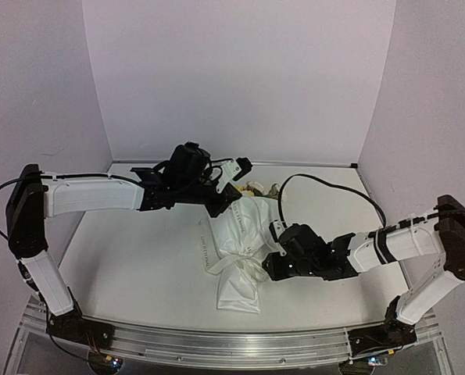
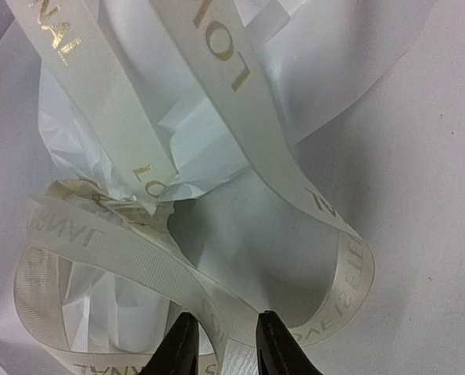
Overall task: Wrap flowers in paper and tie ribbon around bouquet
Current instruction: Cross the half-tied ribbon over the folded bouquet.
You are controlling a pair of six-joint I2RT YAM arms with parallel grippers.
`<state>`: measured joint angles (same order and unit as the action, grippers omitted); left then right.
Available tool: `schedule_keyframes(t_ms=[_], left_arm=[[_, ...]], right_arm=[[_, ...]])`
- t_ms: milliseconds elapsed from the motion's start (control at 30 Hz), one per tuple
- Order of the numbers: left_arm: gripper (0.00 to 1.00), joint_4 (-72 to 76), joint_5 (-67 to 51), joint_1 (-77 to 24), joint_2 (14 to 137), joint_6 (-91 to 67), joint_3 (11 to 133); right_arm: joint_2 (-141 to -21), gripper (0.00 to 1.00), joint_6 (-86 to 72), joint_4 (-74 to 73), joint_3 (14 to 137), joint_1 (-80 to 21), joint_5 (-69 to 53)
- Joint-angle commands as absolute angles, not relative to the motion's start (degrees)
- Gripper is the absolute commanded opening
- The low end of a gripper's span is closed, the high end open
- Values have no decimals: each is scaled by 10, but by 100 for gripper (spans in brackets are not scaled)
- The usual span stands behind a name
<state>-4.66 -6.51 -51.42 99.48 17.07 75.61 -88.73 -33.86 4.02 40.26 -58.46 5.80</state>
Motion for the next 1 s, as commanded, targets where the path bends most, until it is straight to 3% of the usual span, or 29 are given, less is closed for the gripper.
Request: schedule_keyframes(t_ms=[0, 267, 467, 633, 967], left_arm=[[0, -70, -58, -513, 964, 170, 770], [0, -106, -49, -513, 962, 159, 787], [0, -148, -72, -513, 945, 126, 805], [0, -236, -76, -513, 938, 58, 841], [0, -425, -112, -512, 923, -44, 890]], right_arm=[[-889, 26, -347, 64, 400, -600, 72], [-896, 22, -358, 64, 396, -607, 75], [-864, 0, -320, 7, 410, -607, 97], [-833, 0, -269, -79, 450, -607, 112], [-843, 0, -194, -115, 501, -605, 129]])
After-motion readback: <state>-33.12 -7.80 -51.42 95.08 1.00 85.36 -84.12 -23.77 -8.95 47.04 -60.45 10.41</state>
